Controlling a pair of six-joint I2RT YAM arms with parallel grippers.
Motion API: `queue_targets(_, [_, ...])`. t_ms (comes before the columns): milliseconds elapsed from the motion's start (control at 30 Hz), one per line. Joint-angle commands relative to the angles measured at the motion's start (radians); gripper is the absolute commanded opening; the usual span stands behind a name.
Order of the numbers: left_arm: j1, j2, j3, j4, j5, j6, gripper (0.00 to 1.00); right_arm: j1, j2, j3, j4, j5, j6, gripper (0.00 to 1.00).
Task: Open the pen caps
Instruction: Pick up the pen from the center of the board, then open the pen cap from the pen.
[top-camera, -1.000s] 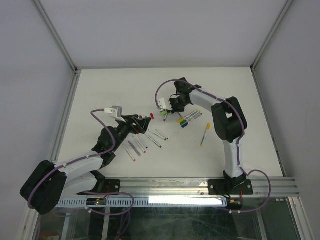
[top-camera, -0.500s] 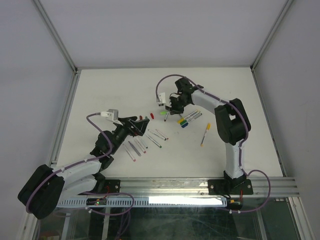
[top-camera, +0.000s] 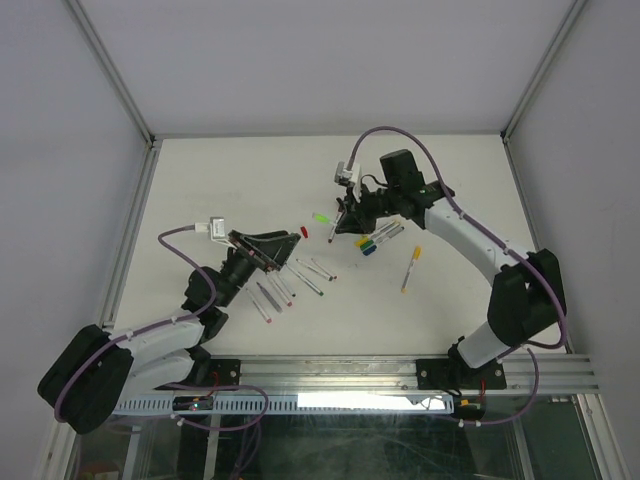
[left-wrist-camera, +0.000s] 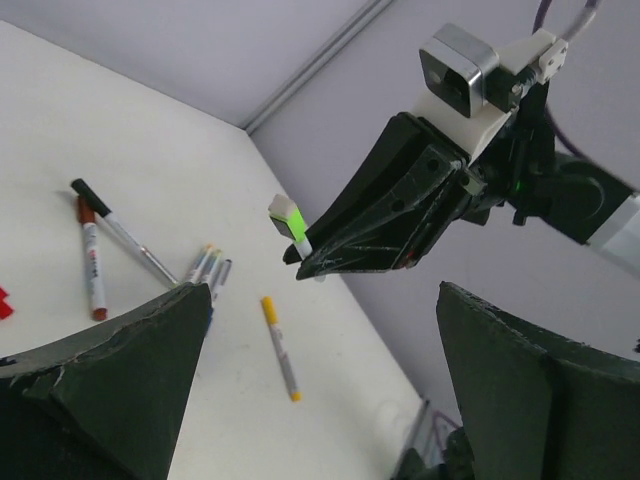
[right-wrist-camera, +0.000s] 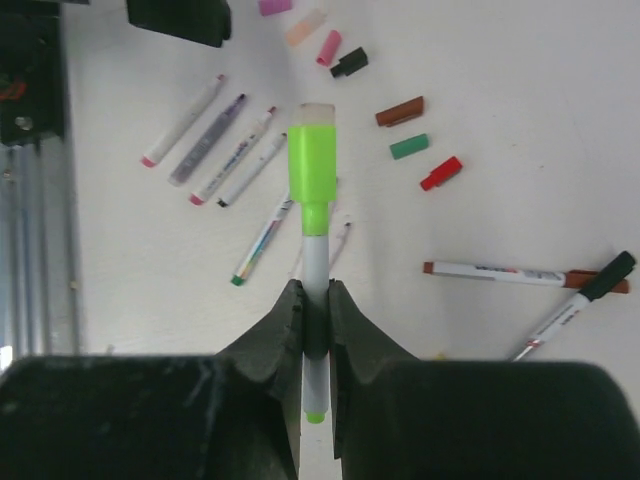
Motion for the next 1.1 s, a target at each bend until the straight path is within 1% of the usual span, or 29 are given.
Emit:
queue_targets(0, [-0.013, 0.04, 0.045, 0.138, 0.032, -0.211, 0.99, -0.01, -0.116, -0.104, 0.106, -0.116, 0.253, 0.0])
queue_targets(100, [-0.051, 0.067, 0.052, 0.161, -0.047, -0.262, 0.98, -0.029, -0.168, -0.171, 0.193, -0.161, 0.31, 0.0])
queue_targets(233, [-0.135, 0.109, 0.077, 0.161, -0.205, -0.257, 0.97, -0.038, -0.173, -0.19, 0.216, -0.197, 0.327, 0.0])
queue_targets(300, [-0.168, 0.138, 0.102, 0.144, -0.259, -0.265, 0.95, -0.037, -0.167, -0.196, 0.226, -0.206, 0.34, 0.0])
queue_targets(433, [-0.204, 0.201, 0.154, 0.115, -0.324, -0.253, 0.89, -0.037, -0.164, -0.205, 0.241, -0.218, 0.356, 0.0])
queue_targets(567, [-0.221, 0.264, 0.198, 0.147, -0.342, -0.226, 0.81, -0.035, -0.15, -0.208, 0.245, -0.24, 0.37, 0.0])
queue_targets(733, [-0.223, 0.329, 0.226, 0.203, -0.325, -0.209, 0.71, -0.035, -0.142, -0.21, 0.264, -0.281, 0.403, 0.0])
queue_targets(800, [-0.223, 0.345, 0.229, 0.22, -0.315, -0.209, 0.66, -0.035, -0.14, -0.214, 0.275, -0.295, 0.421, 0.0])
queue_targets(867, [-0.223, 0.356, 0.23, 0.226, -0.305, -0.211, 0.64, -0.036, -0.132, -0.214, 0.28, -0.308, 0.432, 0.0])
queue_targets(1067, [-0.223, 0.375, 0.234, 0.245, -0.273, -0.211, 0.52, -0.036, -0.094, -0.214, 0.293, -0.335, 0.47, 0.0])
